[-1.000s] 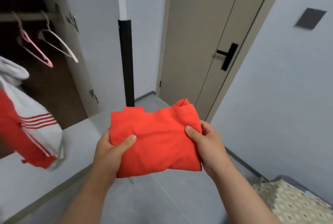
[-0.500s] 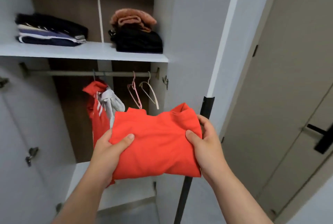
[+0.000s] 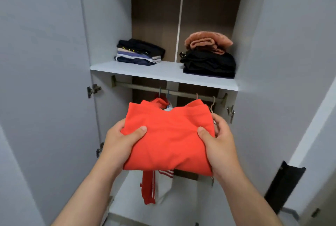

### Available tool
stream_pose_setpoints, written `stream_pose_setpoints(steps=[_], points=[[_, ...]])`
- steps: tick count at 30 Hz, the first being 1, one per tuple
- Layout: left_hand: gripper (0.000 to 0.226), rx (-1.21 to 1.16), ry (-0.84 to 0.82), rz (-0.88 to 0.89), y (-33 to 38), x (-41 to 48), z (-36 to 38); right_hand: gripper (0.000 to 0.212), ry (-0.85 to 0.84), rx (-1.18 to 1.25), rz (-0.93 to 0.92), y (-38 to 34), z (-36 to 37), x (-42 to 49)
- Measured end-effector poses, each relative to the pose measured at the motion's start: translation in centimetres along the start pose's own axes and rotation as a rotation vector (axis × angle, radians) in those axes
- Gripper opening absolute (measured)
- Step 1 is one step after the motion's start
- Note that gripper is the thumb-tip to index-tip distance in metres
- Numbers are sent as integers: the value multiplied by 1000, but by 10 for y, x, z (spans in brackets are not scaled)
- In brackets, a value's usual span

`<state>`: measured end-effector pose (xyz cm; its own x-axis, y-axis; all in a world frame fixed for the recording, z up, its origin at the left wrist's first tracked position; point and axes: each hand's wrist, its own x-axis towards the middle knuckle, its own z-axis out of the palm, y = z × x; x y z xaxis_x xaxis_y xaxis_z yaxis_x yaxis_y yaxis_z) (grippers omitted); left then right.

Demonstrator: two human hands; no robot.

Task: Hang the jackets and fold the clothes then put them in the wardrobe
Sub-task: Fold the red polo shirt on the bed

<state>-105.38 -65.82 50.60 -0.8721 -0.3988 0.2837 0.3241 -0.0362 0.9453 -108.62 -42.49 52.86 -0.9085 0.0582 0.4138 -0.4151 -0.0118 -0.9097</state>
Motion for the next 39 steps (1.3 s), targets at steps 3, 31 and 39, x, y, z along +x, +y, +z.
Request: stream_pose_setpoints(steps=[3, 31, 39], points=[[32, 3, 28, 37, -3, 29, -14, 43, -18, 22, -16, 11, 28, 27], [30, -76, 46, 203, 13, 452, -69, 31, -106, -256, -331, 27, 263, 381], [14, -130, 38, 145, 36, 570, -23, 64, -74, -271, -274, 34, 281, 510]])
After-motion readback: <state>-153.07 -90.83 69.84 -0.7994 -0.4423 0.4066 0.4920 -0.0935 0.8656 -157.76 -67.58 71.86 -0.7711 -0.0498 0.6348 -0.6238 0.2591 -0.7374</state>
